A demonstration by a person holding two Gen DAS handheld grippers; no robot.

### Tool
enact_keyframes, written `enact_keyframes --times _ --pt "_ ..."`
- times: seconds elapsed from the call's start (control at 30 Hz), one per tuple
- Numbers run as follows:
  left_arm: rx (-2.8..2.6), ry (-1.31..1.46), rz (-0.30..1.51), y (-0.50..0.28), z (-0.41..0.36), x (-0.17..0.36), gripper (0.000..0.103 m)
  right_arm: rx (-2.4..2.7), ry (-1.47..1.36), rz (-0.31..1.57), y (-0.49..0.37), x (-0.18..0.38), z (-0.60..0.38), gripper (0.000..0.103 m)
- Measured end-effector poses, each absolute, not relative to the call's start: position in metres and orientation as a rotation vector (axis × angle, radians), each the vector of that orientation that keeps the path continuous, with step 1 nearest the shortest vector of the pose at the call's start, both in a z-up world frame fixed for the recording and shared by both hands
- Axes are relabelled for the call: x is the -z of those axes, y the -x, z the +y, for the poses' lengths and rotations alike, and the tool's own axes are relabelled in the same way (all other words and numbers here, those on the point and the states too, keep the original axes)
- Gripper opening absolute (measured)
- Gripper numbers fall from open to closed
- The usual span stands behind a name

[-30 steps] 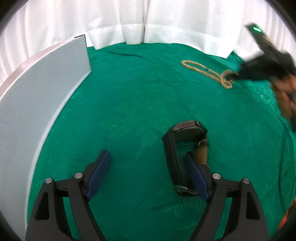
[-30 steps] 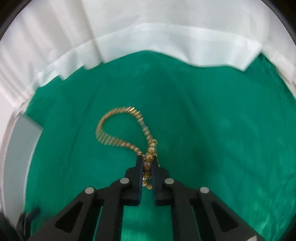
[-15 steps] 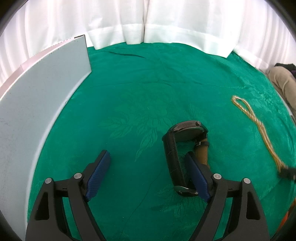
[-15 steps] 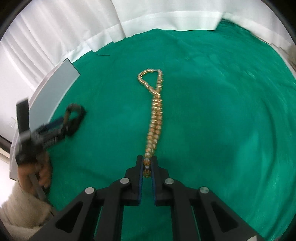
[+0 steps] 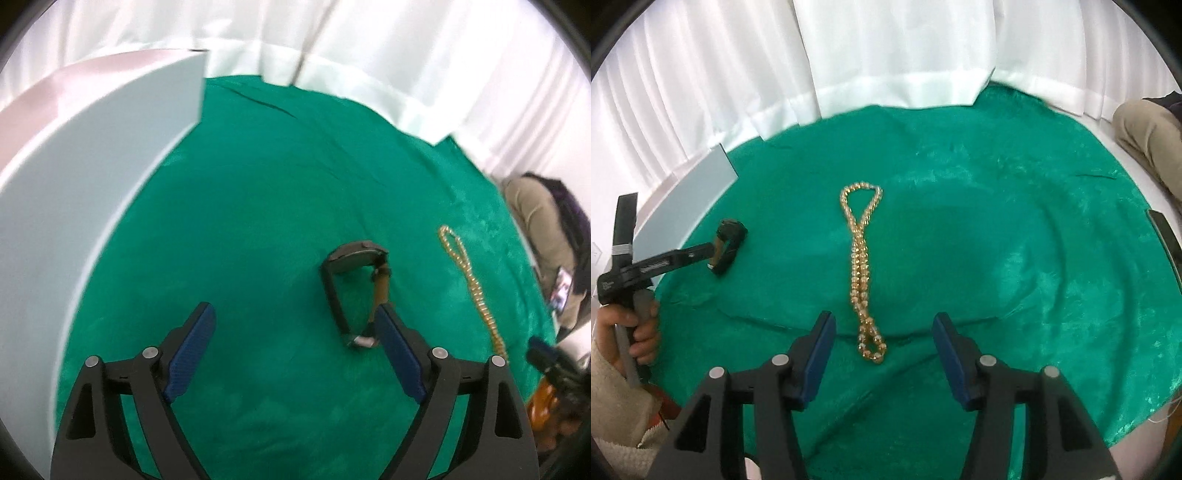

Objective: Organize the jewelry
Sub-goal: 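Lift the gold chain with the right tool while the left tool holds the watch, then carry the watch and chain over the white box and open both tools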

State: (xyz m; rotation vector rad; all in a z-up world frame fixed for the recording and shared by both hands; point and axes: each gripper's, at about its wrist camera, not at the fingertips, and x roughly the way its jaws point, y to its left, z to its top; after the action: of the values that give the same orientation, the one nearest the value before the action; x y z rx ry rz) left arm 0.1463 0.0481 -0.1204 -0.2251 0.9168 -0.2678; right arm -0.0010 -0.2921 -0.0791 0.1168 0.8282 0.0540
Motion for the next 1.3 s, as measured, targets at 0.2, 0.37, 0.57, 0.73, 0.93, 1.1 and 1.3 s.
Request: enact_keyframes --times 0.2,0.37,0.57,0.73,0.93,1.1,1.3 --pt "0.255 0.239 0.909 -0.147 0.053 0.119 0.086 -0.09 -0.153 0.842 0.006 0.088 -0.286 0.056" --pt "0.271 0.15 0.942 -0.163 0.019 0.125 0.07 -0.101 -0.136 0.78 0.013 0.074 -0.279 0.056" --pt "0.226 0.016 0.954 -0.168 -0.002 0.133 0.04 -0.106 -0.047 0.833 -0.022 0.076 -0.281 0.056" --pt "0.25 0.025 0.967 -0.165 -0.002 0.131 0.003 -0.164 -0.003 0.945 -0.05 0.102 -0.265 0.054" --pt "0.298 0.12 0.963 -0.149 0.01 0.113 0.002 -0.177 -0.086 0.933 -0.042 0.089 -0.278 0.008" --pt "0.326 0.189 0.918 -0.125 0.024 0.076 0.002 -0.254 -0.213 0.855 -0.032 0.049 -0.293 0.008" --pt "0.313 0.246 0.862 -0.096 0.055 0.027 0.002 -0.368 -0.24 0.751 -0.025 -0.004 -0.276 0.008"
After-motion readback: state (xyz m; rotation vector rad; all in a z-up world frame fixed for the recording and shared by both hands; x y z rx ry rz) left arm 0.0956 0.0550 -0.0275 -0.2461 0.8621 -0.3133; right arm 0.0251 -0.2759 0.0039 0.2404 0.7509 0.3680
